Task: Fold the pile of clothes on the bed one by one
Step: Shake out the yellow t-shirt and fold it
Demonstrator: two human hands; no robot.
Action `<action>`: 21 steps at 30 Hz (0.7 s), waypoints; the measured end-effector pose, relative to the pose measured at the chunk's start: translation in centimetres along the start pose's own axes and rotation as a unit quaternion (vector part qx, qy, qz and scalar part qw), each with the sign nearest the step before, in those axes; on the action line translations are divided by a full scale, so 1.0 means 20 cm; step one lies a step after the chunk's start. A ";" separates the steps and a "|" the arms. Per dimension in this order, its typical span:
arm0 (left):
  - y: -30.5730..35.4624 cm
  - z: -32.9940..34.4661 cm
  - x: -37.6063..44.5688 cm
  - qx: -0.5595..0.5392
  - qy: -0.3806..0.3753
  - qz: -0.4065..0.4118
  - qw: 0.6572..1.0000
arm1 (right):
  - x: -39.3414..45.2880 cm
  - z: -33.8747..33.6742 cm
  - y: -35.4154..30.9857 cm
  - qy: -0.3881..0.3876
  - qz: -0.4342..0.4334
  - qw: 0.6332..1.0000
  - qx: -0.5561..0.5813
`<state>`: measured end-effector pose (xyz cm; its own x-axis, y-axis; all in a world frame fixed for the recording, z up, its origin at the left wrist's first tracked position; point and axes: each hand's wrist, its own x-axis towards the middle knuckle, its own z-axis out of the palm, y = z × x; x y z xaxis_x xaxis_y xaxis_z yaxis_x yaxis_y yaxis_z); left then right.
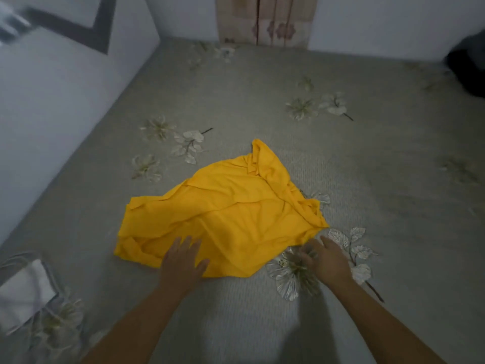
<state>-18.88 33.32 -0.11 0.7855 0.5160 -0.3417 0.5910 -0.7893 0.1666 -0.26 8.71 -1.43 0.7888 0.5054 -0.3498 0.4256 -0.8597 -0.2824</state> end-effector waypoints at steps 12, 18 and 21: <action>-0.14 0.51 0.43 -0.043 0.146 0.162 0.975 | 0.53 0.30 0.03 0.111 0.091 0.988 0.061; -0.23 0.41 0.40 -0.038 0.141 0.168 0.975 | 0.10 0.39 -0.08 0.047 0.095 0.986 0.132; -0.43 0.37 0.29 0.036 0.115 0.165 0.979 | -0.21 0.47 -0.16 -0.025 0.086 0.982 0.168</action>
<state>-20.73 40.59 -10.37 0.9568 0.2840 -0.0622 0.2905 -0.9426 0.1649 -9.15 10.03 -7.42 0.8100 0.3646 -0.4593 0.1105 -0.8641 -0.4910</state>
